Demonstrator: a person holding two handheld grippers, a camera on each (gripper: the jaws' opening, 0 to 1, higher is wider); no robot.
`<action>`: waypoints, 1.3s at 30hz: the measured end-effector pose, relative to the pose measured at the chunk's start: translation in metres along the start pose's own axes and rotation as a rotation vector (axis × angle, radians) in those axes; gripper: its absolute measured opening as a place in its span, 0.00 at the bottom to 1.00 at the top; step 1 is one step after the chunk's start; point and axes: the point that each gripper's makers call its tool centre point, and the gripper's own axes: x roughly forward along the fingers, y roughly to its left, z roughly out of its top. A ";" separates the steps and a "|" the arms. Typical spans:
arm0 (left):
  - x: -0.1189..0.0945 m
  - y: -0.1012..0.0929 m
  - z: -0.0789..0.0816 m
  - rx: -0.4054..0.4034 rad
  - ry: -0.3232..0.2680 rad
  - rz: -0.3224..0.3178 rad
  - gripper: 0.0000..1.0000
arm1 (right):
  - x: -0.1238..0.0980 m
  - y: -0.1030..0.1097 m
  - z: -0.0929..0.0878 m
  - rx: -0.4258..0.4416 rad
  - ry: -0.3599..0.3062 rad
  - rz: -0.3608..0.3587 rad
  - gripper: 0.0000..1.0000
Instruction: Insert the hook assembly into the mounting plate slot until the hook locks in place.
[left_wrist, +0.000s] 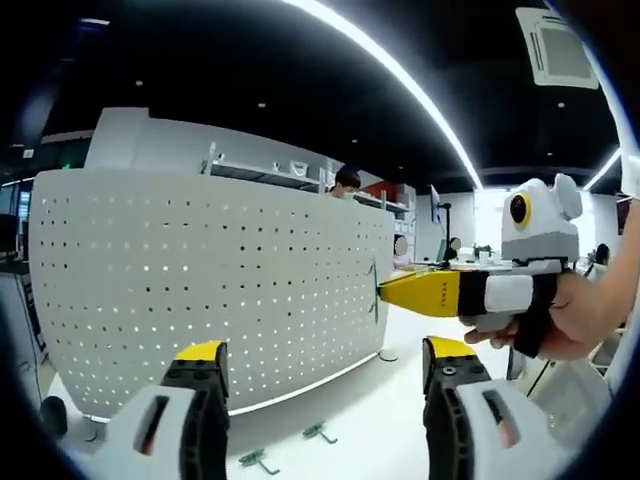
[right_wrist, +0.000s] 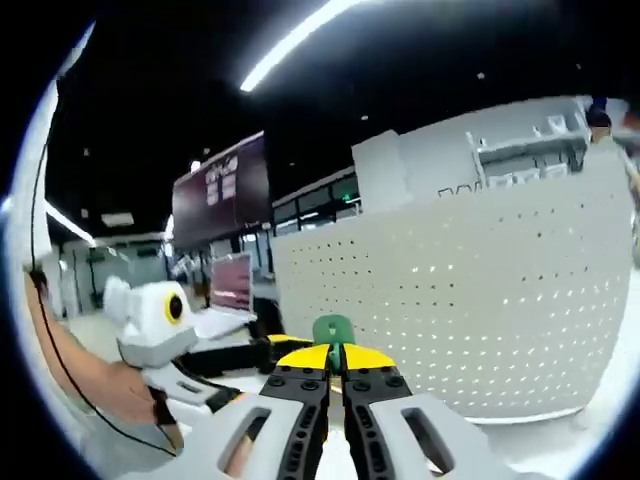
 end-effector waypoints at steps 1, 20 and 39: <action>0.000 0.000 0.000 -0.002 0.000 0.001 0.81 | 0.000 -0.001 0.002 -0.032 -0.013 -0.014 0.01; -0.007 0.005 0.002 0.017 -0.009 0.035 0.80 | 0.016 -0.037 0.015 0.116 -0.043 -0.140 0.01; -0.020 0.013 0.006 0.055 -0.031 0.091 0.78 | 0.050 -0.071 0.035 0.212 -0.102 -0.285 0.01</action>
